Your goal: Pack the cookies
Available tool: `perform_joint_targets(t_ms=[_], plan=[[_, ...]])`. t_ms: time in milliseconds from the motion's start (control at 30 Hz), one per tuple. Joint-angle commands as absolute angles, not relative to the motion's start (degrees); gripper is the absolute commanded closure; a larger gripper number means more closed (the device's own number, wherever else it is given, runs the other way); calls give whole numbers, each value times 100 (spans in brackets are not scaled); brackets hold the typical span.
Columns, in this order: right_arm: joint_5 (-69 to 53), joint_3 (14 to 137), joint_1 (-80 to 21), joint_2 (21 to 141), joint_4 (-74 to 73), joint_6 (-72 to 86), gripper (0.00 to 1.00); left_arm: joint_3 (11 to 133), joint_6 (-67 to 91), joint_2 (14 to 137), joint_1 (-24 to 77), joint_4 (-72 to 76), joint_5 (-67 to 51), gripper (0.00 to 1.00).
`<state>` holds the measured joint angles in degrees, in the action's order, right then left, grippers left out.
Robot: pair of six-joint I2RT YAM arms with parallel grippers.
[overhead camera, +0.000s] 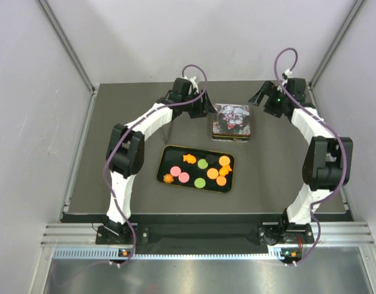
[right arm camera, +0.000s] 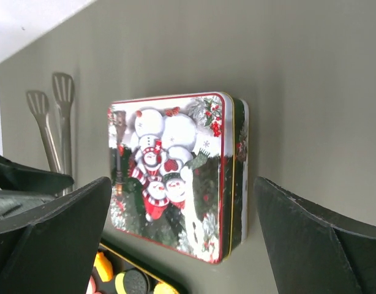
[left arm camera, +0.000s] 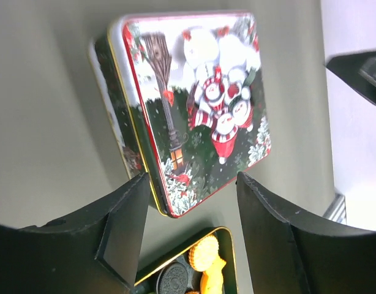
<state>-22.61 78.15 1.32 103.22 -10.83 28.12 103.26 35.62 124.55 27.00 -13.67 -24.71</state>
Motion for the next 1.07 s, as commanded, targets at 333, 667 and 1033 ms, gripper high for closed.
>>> perform_joint_targets(t_ms=[333, 667, 1033], plan=[[-1504, 6954, -175, 7569, -1248, 2373, 0, 8712, 2954, 9740, 2610, -1161, -1556, 36], [-1037, 6038, -185, 6012, -1187, 2276, 0, 7700, 2865, 8166, 2610, -1309, -1187, 34], [-994, 5968, -176, 6012, -1099, 2329, 0, 7260, 2927, 7673, 2610, -1292, -1309, 34]])
